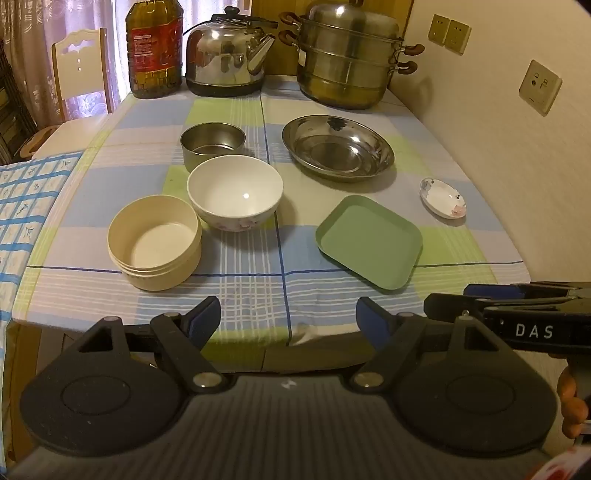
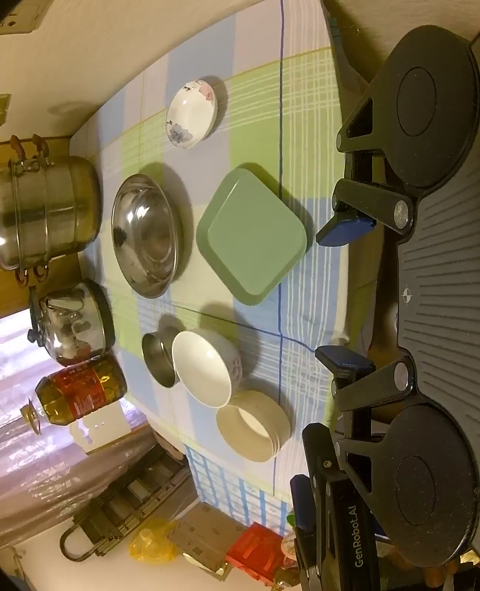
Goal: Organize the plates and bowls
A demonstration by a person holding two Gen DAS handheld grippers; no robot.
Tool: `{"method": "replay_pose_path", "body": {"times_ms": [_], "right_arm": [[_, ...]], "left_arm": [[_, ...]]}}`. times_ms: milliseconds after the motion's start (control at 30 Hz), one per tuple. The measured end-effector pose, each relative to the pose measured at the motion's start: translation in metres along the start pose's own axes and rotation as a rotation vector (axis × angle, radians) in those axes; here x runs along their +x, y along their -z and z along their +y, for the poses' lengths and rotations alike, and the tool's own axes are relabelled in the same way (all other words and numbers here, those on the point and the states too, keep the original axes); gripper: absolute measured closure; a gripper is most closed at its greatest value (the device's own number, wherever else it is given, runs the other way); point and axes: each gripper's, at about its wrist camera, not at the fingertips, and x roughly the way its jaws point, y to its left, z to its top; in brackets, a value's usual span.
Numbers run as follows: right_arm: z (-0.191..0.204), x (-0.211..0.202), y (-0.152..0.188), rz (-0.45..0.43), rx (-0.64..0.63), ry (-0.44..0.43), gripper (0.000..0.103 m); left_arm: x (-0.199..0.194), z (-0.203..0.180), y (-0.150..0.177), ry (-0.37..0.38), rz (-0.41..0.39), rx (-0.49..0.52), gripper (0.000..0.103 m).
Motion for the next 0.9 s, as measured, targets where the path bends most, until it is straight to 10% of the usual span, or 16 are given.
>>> {"method": "replay_pose_path", "body": {"times_ms": [900], "right_arm": [[-0.0011, 0.0029, -0.0009, 0.007, 0.003, 0.005, 0.043]], "left_arm": [[0.0, 0.0005, -0.0005, 0.0, 0.004, 0.0, 0.024]]}}
